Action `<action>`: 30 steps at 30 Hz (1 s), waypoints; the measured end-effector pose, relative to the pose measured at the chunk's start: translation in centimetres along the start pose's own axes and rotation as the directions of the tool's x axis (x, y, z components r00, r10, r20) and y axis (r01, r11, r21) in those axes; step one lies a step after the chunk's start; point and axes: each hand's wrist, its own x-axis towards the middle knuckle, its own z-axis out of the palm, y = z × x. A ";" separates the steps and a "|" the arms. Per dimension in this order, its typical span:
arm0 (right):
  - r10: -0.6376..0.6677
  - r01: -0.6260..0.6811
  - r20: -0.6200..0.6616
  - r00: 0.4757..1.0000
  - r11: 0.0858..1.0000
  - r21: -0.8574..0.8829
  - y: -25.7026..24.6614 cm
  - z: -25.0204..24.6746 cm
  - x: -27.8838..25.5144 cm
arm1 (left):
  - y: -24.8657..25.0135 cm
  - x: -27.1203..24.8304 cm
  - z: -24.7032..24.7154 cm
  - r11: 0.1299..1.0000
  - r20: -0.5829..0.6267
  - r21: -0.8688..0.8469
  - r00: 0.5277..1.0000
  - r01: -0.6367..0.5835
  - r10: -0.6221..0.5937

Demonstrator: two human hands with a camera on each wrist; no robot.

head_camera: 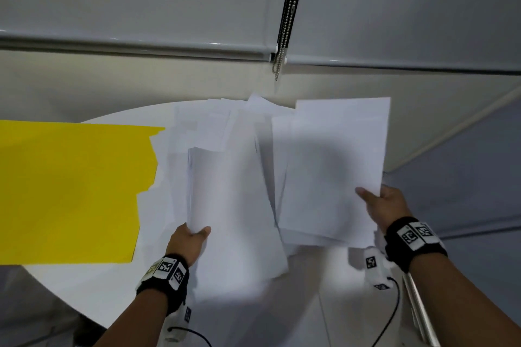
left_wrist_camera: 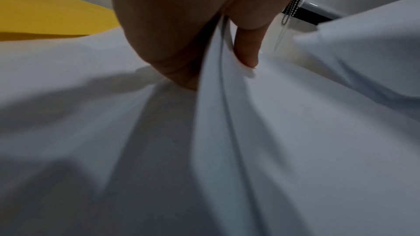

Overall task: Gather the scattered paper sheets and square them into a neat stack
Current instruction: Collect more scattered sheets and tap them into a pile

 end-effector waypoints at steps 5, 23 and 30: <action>-0.083 0.051 0.096 0.992 0.952 0.301 -3.8 -1.4 -1.9 | 0.1 0.1 -0.3 1.000 0.041 0.001 0.999 -0.003 0.003; 0.088 0.194 0.433 0.897 0.802 -0.565 2.3 16.1 -7.9 | 0.7 -2.3 -1.3 0.965 0.085 -0.174 0.973 -0.198 0.215; -0.191 0.170 0.375 0.907 0.982 0.087 -1.8 11.4 -7.5 | 6.2 -6.2 -4.3 0.830 0.176 -0.430 0.868 -0.356 0.464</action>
